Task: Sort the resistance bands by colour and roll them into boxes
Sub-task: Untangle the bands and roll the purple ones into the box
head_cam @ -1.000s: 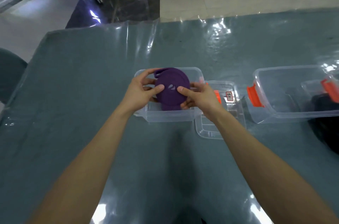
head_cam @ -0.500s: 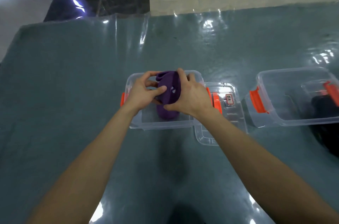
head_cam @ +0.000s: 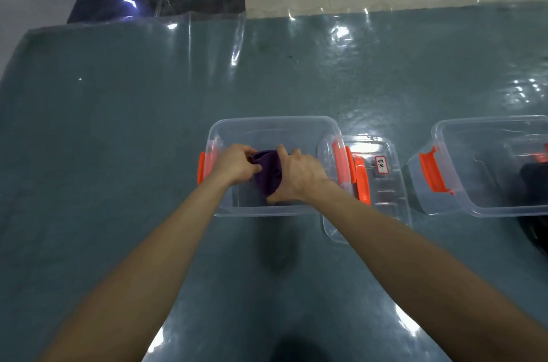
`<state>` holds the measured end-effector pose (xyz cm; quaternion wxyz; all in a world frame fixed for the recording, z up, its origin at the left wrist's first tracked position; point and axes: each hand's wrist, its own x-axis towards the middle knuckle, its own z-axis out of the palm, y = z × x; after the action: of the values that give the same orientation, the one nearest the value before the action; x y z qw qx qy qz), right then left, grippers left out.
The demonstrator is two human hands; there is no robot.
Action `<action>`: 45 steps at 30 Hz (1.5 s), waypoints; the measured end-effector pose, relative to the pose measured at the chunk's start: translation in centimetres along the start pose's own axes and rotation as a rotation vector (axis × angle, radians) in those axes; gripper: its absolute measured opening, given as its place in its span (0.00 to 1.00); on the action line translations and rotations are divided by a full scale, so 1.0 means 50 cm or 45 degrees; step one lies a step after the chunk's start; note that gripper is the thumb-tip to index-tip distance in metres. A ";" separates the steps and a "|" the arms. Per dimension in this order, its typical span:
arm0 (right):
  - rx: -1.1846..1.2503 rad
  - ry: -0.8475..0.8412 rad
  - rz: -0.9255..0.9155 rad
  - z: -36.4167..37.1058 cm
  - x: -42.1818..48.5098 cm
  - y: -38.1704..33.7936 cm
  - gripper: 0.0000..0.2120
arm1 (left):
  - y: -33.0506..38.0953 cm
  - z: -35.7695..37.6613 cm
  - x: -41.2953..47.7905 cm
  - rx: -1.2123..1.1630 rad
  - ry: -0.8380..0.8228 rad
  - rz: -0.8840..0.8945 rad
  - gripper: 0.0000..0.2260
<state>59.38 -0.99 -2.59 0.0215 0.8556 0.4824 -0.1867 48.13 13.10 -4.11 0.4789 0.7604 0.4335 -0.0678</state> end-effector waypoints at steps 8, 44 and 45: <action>-0.108 -0.042 0.026 0.008 0.038 -0.003 0.56 | 0.002 0.019 0.033 0.242 0.060 -0.029 0.13; 1.016 0.674 0.682 0.073 -0.239 0.199 0.11 | 0.062 0.101 -0.010 1.728 -0.155 0.942 0.36; 0.952 0.594 0.713 0.092 -0.237 0.207 0.11 | 0.065 0.109 -0.004 1.835 -0.173 0.964 0.35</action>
<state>61.14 -17.20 -4.34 -0.3444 0.9199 0.1273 -0.1376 52.07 8.15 -4.73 -0.1120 0.9708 -0.0326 -0.2094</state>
